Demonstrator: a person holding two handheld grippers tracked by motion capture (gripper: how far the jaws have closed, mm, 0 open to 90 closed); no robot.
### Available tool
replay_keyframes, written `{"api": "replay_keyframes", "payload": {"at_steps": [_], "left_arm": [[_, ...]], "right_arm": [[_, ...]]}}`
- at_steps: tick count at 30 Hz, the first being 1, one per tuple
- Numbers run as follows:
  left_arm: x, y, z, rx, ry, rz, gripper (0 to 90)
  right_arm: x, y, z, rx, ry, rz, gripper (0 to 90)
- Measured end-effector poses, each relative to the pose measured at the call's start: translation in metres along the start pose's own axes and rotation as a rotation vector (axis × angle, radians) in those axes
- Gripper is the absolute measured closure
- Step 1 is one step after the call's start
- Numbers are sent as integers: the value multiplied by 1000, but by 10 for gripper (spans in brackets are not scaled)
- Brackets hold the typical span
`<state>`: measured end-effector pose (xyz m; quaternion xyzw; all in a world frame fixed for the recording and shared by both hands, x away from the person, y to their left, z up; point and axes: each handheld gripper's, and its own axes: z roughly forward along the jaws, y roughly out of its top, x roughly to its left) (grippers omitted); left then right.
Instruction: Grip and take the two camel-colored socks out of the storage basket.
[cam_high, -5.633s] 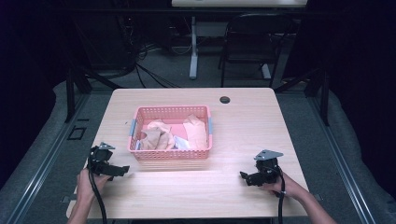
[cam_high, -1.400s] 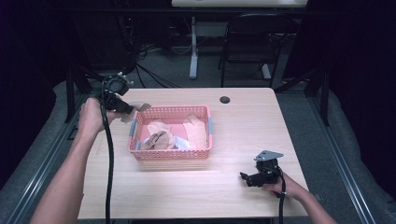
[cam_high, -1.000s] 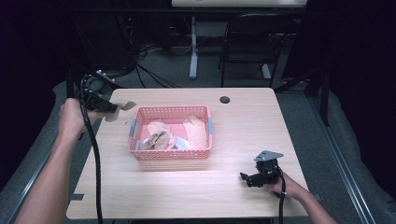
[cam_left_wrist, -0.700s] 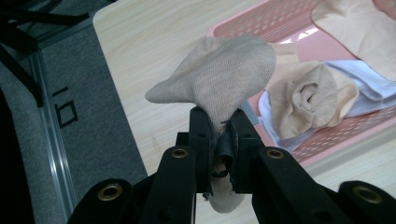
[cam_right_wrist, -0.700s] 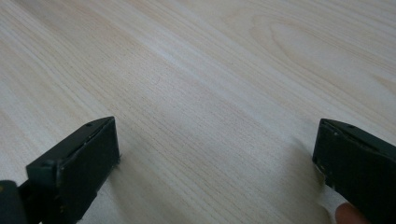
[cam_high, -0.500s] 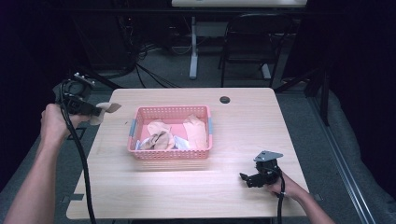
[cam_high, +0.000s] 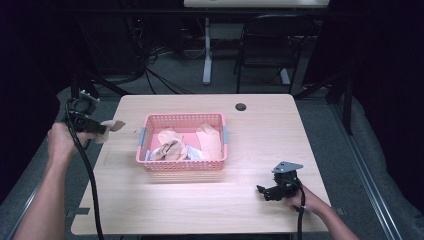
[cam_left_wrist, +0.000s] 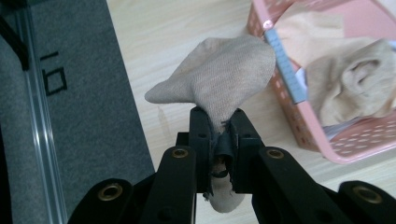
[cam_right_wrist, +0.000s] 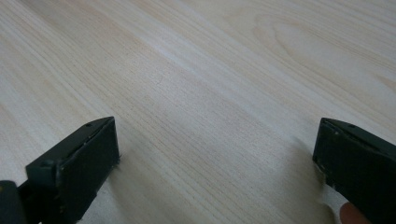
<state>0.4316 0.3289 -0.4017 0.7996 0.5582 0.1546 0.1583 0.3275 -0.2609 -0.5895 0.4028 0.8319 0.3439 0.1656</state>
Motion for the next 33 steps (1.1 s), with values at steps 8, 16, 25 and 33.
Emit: {"api": "replay_keyframes", "payload": {"at_steps": [8,16,25,33], "left_arm": [[-5,-9,35,66,21,7,819],[-6,-23,71,110,9,-15,821],[-10,-45,113,158,-26,-42,818],[-9,-54,129,164,-61,-67,789]], "right_arm": [[0,0,0,-2,0,2,0],[0,0,0,0,-1,0,0],[0,0,0,-3,-5,4,0],[0,0,0,-3,-4,5,0]]}}
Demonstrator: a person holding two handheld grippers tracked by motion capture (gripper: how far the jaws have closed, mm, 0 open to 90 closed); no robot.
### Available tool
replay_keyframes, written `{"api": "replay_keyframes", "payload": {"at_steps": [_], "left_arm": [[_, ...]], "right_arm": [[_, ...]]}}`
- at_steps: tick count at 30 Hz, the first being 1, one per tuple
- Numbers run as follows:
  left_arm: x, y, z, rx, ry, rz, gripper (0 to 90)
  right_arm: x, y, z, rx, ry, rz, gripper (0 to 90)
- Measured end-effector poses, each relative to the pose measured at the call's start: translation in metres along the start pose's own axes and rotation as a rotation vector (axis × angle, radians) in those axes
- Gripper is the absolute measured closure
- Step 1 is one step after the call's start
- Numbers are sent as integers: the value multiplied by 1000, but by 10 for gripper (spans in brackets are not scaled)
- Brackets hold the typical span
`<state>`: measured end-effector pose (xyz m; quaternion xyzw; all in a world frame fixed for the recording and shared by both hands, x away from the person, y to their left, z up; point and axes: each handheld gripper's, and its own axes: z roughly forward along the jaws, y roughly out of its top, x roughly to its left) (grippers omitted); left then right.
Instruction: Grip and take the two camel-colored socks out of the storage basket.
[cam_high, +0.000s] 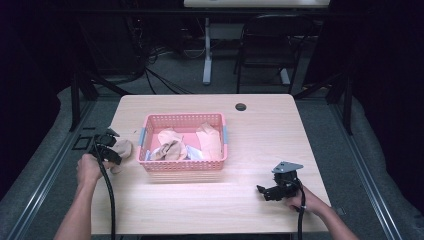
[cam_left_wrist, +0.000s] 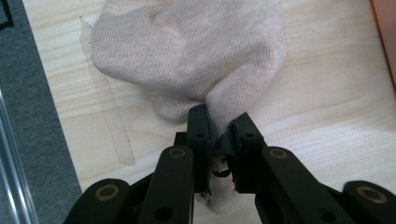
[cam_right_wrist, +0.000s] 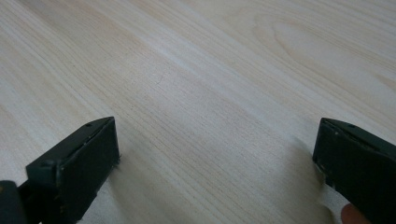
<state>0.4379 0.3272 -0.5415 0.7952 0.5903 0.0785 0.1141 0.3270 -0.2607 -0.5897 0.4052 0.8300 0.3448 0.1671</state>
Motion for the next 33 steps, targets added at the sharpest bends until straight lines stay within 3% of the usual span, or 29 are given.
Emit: {"api": "replay_keyframes", "payload": {"at_steps": [3,8,11,17,22,33], "left_arm": [[0,-1,-2,-6,-13,-4,727],[3,-1,-14,-13,-22,-30,375],[6,0,-26,-22,-30,-36,219],[12,1,-51,-52,-48,-44,16],[13,4,-74,-117,-64,-48,0],[11,15,-111,-192,-25,-28,0]], "right_arm": [[0,0,0,0,0,0,0],[0,0,0,0,-1,0,0],[0,0,0,-1,-3,1,0],[0,0,0,-2,-2,2,0],[0,0,0,3,-4,-2,0],[0,0,0,-2,-3,2,0]]}}
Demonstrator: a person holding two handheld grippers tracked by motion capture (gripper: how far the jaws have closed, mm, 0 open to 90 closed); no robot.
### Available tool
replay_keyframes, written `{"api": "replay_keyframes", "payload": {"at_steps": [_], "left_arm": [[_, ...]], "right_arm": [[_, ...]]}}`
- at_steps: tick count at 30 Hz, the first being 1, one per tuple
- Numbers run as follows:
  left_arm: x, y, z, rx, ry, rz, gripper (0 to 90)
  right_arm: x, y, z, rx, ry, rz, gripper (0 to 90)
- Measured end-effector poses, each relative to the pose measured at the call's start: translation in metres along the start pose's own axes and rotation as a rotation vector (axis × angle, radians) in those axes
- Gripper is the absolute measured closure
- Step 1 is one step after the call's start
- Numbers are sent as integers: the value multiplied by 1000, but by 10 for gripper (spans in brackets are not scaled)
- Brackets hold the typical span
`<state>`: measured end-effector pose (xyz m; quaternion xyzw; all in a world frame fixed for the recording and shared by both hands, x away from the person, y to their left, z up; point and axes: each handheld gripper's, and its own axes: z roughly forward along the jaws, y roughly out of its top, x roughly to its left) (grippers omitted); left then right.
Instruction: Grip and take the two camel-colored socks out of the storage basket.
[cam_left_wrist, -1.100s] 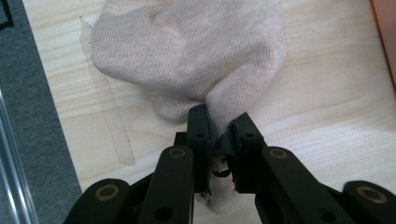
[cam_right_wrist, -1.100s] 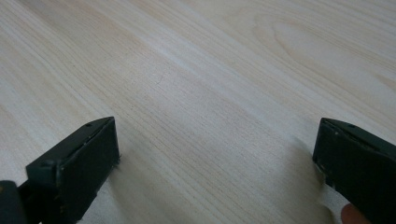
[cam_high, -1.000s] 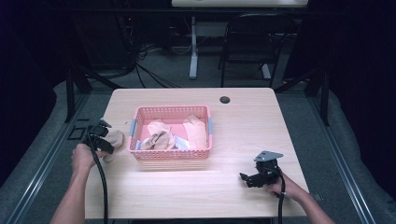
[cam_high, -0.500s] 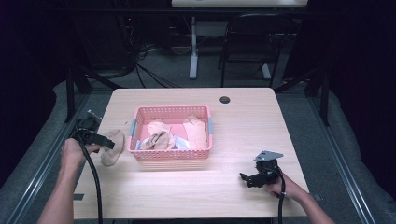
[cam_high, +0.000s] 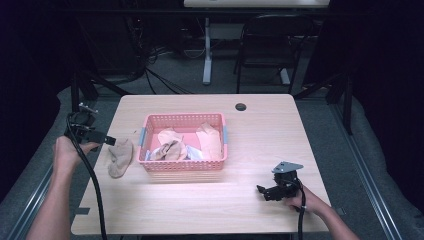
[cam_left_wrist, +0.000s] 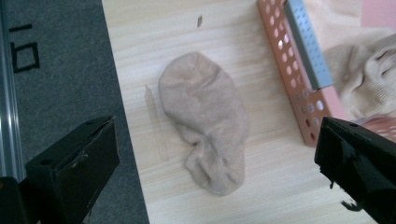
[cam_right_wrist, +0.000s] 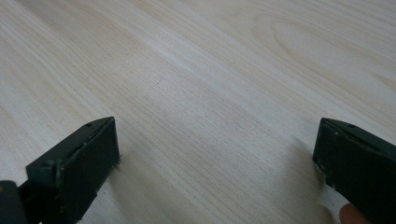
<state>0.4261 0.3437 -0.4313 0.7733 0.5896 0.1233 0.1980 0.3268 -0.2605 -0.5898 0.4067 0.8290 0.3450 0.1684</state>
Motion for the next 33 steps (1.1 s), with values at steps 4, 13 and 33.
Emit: {"api": "replay_keyframes", "payload": {"at_steps": [4,13,33], "left_arm": [[-7,6,-7,-16,0,23,0],[-21,16,-13,-37,-7,66,0],[-69,43,-4,-53,-48,174,0]], "right_arm": [[0,0,0,1,0,1,0],[0,0,0,0,-1,1,0],[0,0,0,0,-1,1,0]]}}
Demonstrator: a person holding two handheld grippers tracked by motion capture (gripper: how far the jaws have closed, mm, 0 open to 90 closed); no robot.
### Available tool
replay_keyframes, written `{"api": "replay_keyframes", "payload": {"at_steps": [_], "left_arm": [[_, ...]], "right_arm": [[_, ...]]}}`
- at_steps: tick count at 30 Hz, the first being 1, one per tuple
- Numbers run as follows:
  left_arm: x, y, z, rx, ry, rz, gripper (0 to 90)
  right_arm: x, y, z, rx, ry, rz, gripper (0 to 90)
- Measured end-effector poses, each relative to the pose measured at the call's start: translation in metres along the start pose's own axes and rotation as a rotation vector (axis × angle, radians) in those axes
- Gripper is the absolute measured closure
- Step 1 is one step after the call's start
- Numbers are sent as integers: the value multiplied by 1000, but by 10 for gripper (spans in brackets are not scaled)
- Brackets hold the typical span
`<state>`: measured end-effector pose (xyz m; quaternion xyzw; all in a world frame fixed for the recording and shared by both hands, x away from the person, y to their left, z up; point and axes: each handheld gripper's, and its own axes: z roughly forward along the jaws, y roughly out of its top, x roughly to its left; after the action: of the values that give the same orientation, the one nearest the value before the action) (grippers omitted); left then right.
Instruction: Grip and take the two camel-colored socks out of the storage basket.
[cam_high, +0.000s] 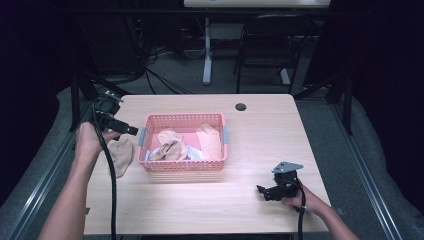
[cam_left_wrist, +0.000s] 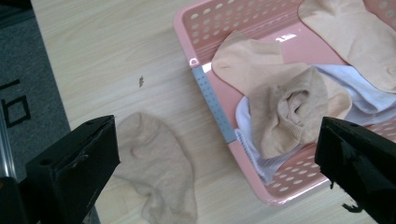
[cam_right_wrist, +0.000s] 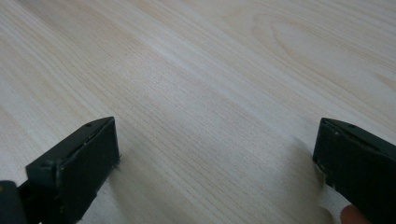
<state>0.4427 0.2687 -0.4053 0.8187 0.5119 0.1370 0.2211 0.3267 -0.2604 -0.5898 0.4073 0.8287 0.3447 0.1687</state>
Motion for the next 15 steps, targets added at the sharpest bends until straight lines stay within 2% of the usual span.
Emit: {"api": "replay_keyframes", "payload": {"at_steps": [11,15], "left_arm": [[-24,15,19,-14,-39,38,0],[-35,18,29,-36,-49,59,0]], "right_arm": [[0,0,0,0,0,0,0],[0,0,0,0,0,0,0]]}}
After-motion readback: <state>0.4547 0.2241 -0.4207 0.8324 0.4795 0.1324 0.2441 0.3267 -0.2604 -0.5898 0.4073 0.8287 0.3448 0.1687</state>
